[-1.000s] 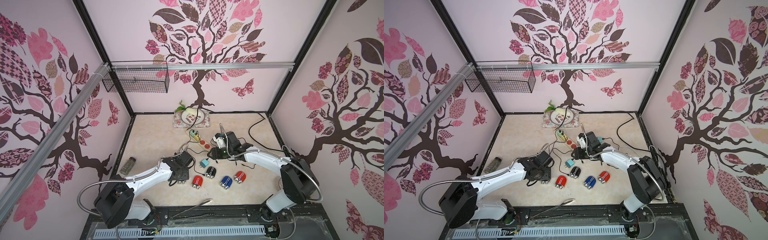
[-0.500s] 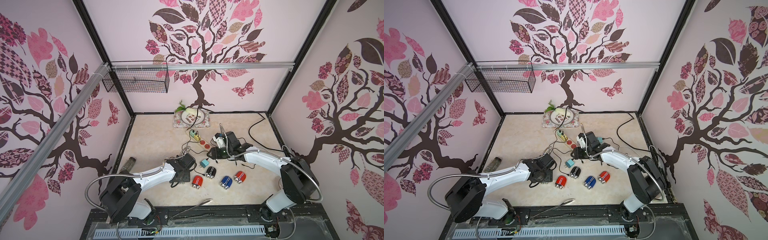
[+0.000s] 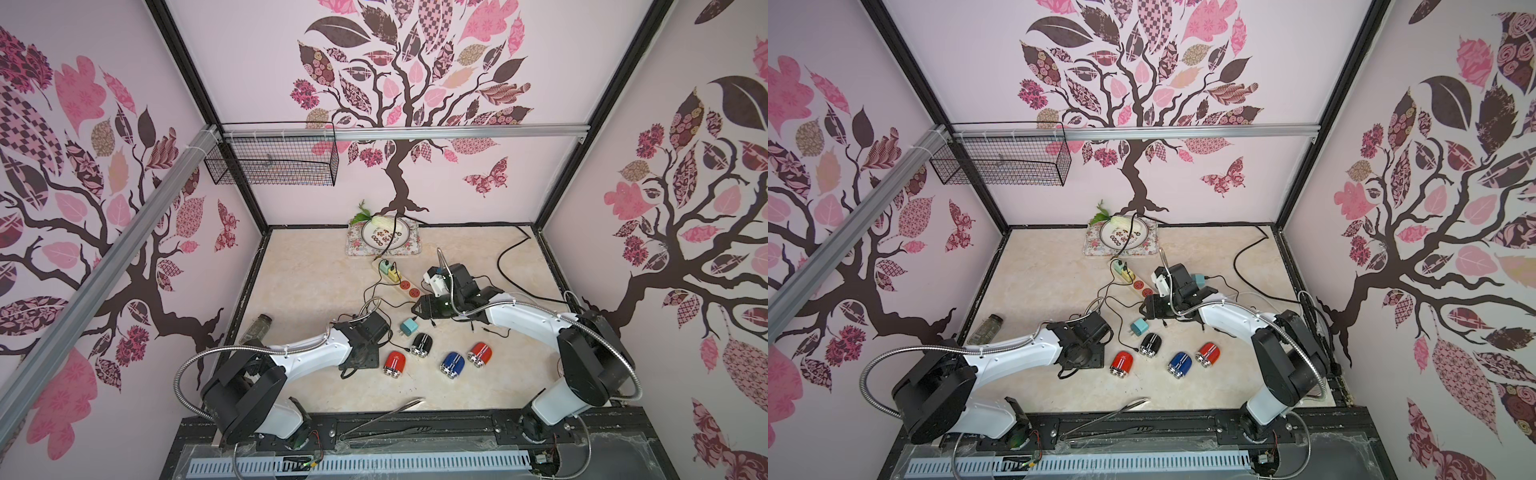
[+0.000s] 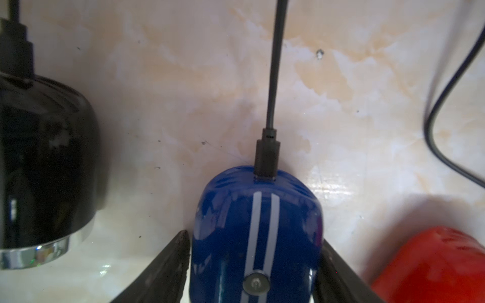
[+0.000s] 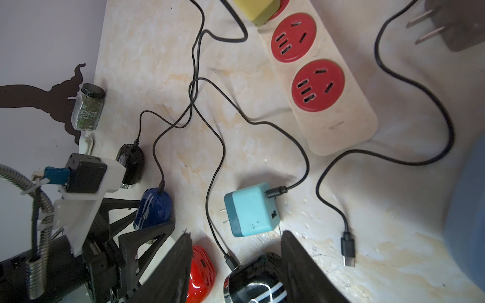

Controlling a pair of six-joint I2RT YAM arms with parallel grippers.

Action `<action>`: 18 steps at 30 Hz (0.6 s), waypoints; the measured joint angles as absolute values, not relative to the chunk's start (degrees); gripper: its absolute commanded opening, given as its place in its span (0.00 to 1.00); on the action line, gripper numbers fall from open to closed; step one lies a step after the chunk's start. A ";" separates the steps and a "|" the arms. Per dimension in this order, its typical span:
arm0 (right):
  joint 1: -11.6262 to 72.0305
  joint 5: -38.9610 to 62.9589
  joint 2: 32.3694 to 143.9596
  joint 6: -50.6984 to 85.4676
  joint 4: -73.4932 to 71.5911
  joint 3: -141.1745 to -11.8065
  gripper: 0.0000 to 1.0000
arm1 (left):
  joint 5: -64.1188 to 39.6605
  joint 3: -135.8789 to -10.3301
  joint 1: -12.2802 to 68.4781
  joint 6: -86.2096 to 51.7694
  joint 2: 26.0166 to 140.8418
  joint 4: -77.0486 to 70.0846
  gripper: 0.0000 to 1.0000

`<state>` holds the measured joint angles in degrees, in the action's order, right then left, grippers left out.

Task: Unplug the electric shaver
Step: Pick up the electric shaver from the center of the board.

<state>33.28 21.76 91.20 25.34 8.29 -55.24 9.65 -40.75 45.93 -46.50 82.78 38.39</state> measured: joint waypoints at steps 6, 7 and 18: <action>33.30 21.76 91.39 25.50 7.90 -55.24 0.57 | 10.68 -40.91 46.54 -46.04 83.00 38.46 0.70; 33.30 21.76 91.42 25.52 7.81 -55.24 0.57 | 10.81 -40.95 46.54 -45.95 83.09 38.46 0.70; 33.30 21.89 91.55 25.52 7.51 -55.24 0.57 | 12.45 -42.41 46.59 -44.29 84.64 38.63 0.69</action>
<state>33.30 21.89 91.55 25.52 7.51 -55.24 12.45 -42.41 46.59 -44.29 84.64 38.63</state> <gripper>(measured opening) 0.571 0.699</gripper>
